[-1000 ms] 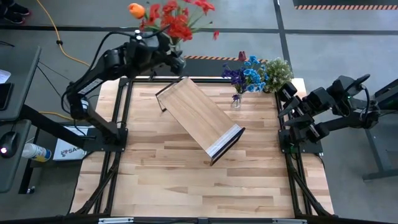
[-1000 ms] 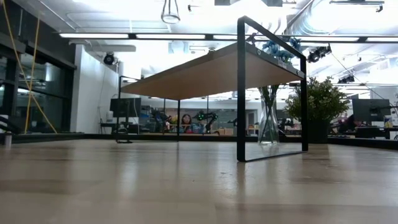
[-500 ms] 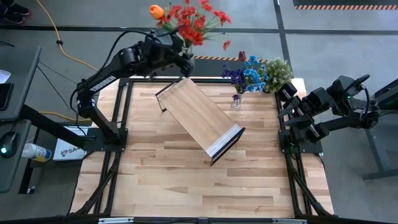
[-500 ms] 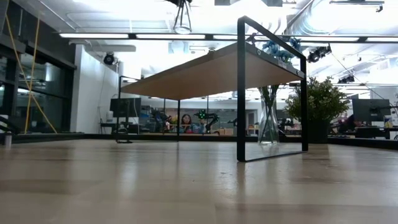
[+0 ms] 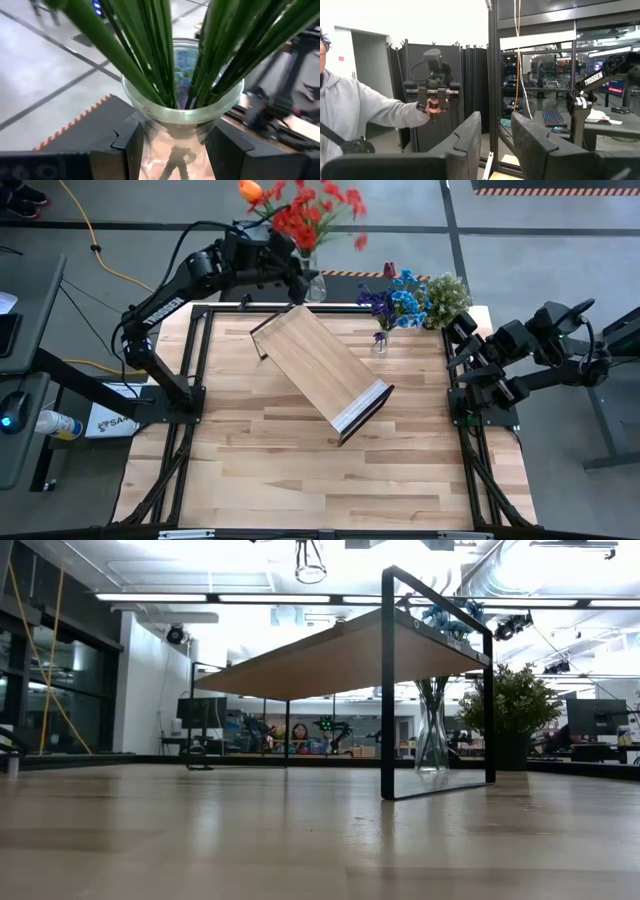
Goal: Pick and place flowers into a vace then onto a shelf
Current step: Put the bottom transparent vase on the shelf
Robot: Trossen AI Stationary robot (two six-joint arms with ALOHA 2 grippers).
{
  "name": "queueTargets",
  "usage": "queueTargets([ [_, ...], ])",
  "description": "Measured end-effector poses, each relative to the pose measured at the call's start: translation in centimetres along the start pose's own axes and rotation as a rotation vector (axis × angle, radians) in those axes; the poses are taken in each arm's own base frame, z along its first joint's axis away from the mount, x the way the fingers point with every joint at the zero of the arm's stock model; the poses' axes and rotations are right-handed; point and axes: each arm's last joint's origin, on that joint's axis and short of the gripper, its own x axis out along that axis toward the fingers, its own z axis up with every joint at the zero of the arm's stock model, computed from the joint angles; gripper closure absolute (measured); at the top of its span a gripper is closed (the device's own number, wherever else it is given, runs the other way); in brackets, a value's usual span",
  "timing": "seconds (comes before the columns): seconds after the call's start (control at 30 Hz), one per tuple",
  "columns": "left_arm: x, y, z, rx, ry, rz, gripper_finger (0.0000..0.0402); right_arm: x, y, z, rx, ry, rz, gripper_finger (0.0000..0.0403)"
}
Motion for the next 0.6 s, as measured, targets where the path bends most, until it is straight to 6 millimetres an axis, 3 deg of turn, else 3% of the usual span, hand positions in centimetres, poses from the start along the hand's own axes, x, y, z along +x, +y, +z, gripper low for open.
queueTargets([
  [0.37,-0.1,-0.6,-0.5,0.014,0.055,-0.085,0.0196,0.0,0.0,0.0,-0.001,0.0,0.0,0.0304],
  [0.6,1.0,-1.9,-3.6,0.038,0.131,-0.087,0.0196,0.0,0.0,0.0,-0.001,-0.001,0.0,0.0304],
])
